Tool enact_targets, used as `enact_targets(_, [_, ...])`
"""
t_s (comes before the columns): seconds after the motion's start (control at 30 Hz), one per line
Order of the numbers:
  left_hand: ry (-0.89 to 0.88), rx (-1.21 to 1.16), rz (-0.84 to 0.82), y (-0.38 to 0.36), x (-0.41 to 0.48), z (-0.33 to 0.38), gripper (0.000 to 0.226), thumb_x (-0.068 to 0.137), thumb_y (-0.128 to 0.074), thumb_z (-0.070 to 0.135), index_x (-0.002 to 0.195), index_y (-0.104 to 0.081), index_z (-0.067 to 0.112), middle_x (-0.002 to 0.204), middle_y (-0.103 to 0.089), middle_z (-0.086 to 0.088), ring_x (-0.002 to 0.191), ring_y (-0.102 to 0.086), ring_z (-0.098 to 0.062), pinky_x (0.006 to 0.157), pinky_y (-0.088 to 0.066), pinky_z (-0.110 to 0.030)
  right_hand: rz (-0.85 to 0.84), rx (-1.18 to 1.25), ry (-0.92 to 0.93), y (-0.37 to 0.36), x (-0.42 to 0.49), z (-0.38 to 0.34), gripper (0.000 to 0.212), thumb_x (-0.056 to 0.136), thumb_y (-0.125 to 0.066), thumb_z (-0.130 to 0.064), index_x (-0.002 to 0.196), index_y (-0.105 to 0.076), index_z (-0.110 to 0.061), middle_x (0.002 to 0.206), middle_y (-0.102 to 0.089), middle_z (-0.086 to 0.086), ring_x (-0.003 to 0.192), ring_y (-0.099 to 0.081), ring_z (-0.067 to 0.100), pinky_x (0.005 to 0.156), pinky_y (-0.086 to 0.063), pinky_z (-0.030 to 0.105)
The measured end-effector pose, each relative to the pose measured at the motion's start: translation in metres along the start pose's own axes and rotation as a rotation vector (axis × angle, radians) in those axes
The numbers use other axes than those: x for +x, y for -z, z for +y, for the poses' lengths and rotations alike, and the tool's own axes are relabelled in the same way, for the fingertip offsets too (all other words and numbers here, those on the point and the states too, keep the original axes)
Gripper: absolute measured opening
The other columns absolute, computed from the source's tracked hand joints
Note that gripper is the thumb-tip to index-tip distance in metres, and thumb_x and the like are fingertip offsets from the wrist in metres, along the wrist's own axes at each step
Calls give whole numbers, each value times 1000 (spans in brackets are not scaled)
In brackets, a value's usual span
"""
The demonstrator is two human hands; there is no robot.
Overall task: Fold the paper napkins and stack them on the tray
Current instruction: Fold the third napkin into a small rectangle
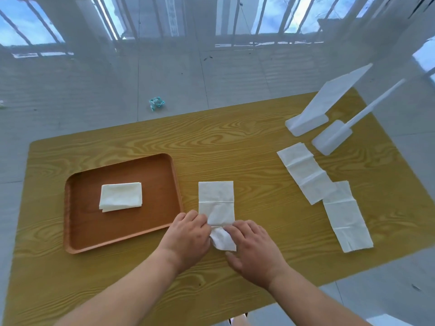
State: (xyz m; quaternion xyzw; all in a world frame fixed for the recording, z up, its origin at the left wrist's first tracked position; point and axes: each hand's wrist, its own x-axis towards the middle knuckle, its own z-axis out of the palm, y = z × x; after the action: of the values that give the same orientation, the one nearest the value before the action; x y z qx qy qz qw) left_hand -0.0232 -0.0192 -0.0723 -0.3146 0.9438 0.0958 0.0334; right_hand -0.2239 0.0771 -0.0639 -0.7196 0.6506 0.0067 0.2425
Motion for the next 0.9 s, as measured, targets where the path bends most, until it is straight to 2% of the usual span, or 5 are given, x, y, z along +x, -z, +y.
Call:
enact_targets(0.27, [292, -323, 18, 23, -4, 1, 47, 85, -53, 64, 116, -56, 28, 115, -55, 12, 107, -49, -14, 92, -46, -36, 93, 81, -74, 14, 19, -6, 16, 92, -52, -33, 95, -64, -22, 91, -59, -4, 89, -49, 20, 84, -48, 40])
enact_targets(0.4, [276, -235, 220, 27, -6, -4, 50, 82, -64, 58, 111, -51, 20, 107, -55, 2, 94, -50, -21, 83, -46, -37, 220, 187, -178, 27, 36, -7, 24, 96, -52, -36, 114, -62, -24, 108, -60, -7, 105, -52, 18, 94, -45, 35])
enact_targets(0.57, [9, -29, 186, 16, -4, 3, 25, 88, -58, 43, 96, -61, 20, 93, -59, 0, 82, -55, -24, 68, -49, -39, 354, 176, -243, 32, 40, -4, 36, 94, -63, -31, 126, -56, -18, 120, -60, 1, 114, -53, 24, 97, -43, 37])
enact_targets(0.77, [183, -92, 154, 6, 9, 3, 57, 76, -75, 47, 119, -56, 16, 117, -58, -6, 99, -55, -27, 81, -52, -43, 190, 61, -205, 18, 37, 14, 59, 88, -66, -29, 143, -45, -19, 138, -52, 4, 127, -47, 28, 104, -44, 42])
enact_targets(0.9, [102, -51, 110, 10, 26, 6, 46, 82, -71, 45, 116, -60, 16, 112, -60, -3, 98, -57, -26, 81, -53, -41, 184, 9, -105, 22, 43, 24, 50, 91, -60, -23, 140, -51, -19, 138, -56, 3, 132, -46, 27, 109, -43, 43])
